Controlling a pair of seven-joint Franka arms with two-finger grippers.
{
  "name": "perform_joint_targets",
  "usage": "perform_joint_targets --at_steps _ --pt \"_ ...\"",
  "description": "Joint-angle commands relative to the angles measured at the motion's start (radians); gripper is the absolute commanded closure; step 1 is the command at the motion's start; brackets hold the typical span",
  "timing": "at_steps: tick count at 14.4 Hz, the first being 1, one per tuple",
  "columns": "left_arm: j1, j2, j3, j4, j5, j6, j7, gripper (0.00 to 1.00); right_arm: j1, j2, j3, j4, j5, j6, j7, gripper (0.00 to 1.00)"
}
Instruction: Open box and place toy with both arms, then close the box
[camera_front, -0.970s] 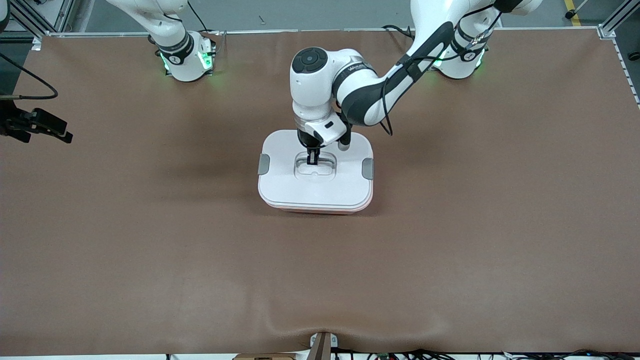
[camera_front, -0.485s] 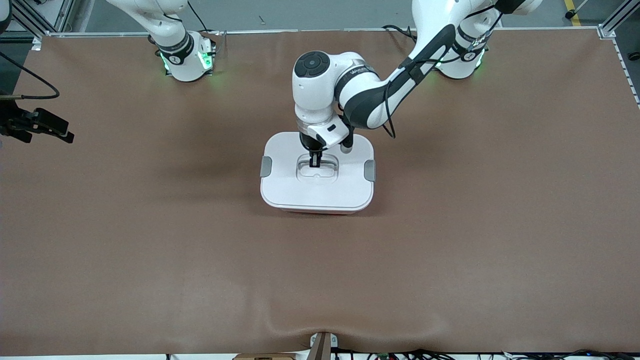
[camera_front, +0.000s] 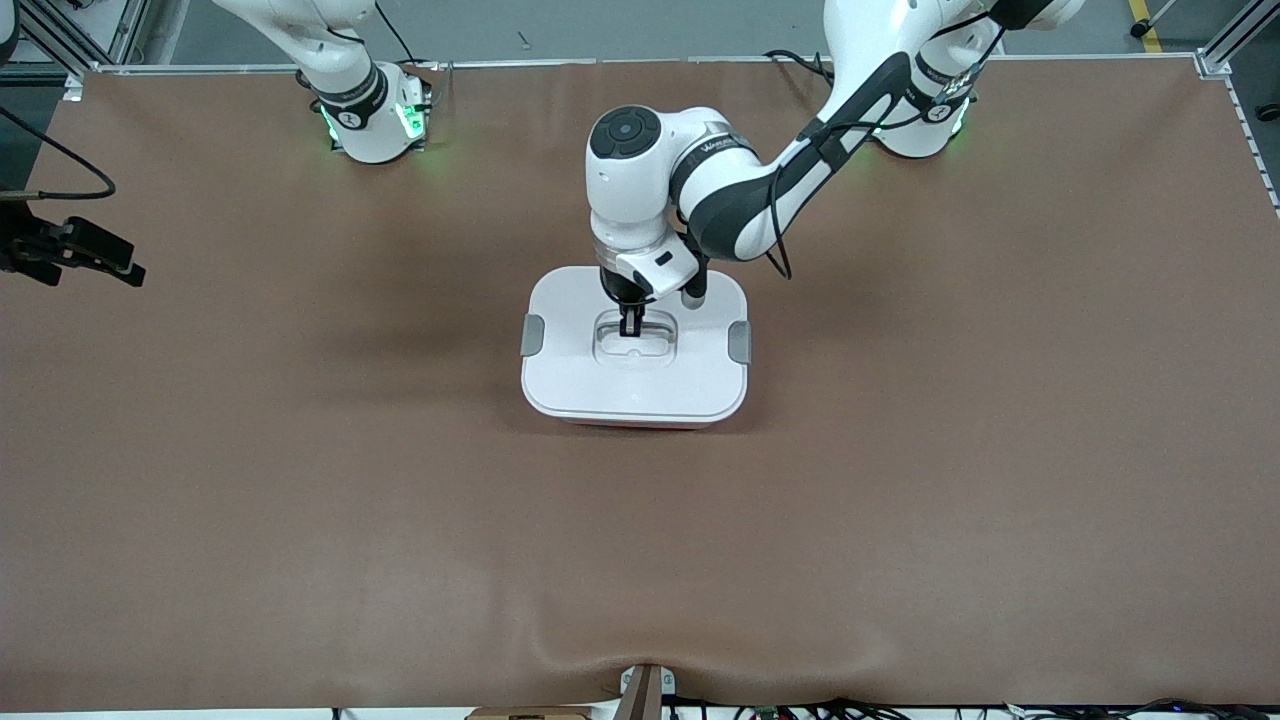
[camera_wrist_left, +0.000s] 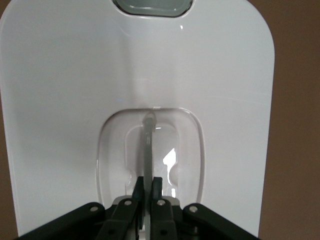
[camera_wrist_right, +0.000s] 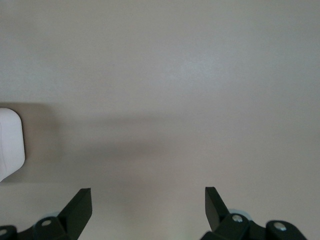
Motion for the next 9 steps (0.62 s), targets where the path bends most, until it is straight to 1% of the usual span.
perform_joint_targets --at_steps 1,2,3,4,5,7,9 --pt "-0.003 0.004 -0.001 0.004 0.021 0.008 -0.014 1.0 -0.017 0.01 0.011 0.016 -0.006 -0.01 -0.013 0.0" --pt "0.0 0.006 -0.001 0.006 0.016 0.008 -0.014 0.9 -0.017 0.01 0.011 0.016 -0.006 -0.01 -0.013 0.0" --pt "0.002 0.006 -0.001 0.006 0.017 0.008 -0.005 0.56 -0.017 0.01 0.011 0.016 -0.006 -0.01 -0.013 0.0" --pt "-0.001 0.004 -0.001 0.006 0.021 0.007 0.001 0.02 -0.017 0.01 0.011 0.017 -0.006 -0.01 -0.013 0.0" --pt "-0.003 -0.002 -0.001 0.009 0.022 0.007 0.021 0.0 -0.017 0.01 0.011 0.017 -0.006 -0.01 -0.013 0.0" --pt "0.005 -0.017 -0.003 0.012 0.021 -0.002 0.053 0.0 -0.017 0.01 0.011 0.017 -0.006 -0.01 -0.013 0.0" --pt "0.015 -0.052 -0.006 0.018 0.01 -0.024 0.093 0.0 -0.016 0.01 0.011 0.017 -0.006 -0.01 -0.011 0.0"
